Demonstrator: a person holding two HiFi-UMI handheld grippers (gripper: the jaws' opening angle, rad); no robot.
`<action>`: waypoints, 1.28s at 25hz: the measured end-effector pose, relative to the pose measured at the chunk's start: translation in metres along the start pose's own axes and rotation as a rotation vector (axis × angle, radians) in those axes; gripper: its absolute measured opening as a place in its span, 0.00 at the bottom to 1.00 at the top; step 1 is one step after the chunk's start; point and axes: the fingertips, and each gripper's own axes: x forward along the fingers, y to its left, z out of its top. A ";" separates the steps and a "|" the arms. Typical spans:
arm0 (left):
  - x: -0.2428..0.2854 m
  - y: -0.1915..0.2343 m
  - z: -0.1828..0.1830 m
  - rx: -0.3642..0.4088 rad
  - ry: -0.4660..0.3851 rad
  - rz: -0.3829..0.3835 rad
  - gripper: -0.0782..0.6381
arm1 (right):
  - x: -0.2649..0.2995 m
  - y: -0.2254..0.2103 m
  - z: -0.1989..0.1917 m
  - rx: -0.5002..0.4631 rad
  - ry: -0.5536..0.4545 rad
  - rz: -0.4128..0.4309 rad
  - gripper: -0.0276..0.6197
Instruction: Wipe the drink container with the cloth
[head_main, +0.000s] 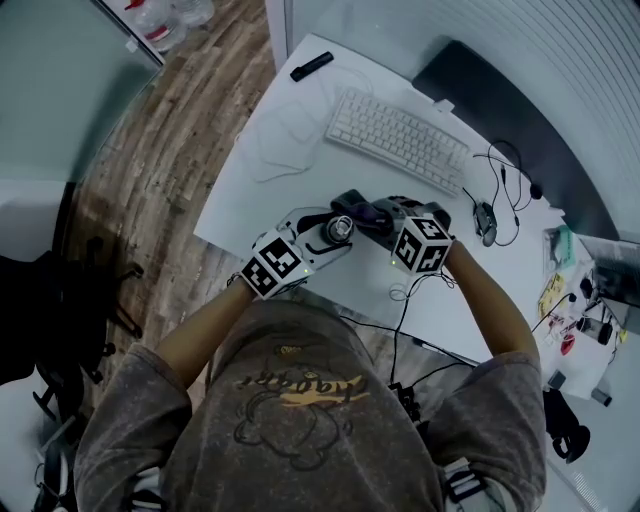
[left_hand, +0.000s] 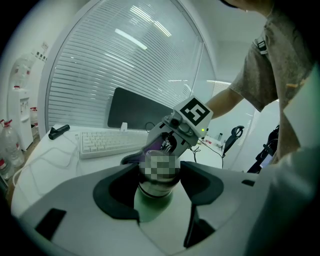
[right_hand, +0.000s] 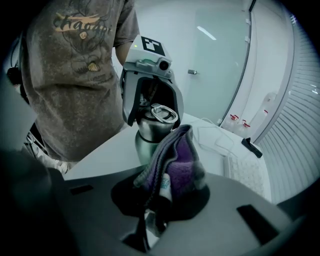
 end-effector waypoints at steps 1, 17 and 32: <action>0.000 0.000 0.000 0.000 0.001 0.000 0.48 | -0.001 0.002 0.000 0.022 -0.004 -0.011 0.12; -0.001 0.002 0.000 -0.001 0.014 -0.002 0.48 | -0.004 0.024 0.003 0.299 -0.081 -0.194 0.12; 0.001 0.002 0.001 0.001 0.033 -0.008 0.48 | -0.001 0.041 0.008 0.509 -0.184 -0.333 0.12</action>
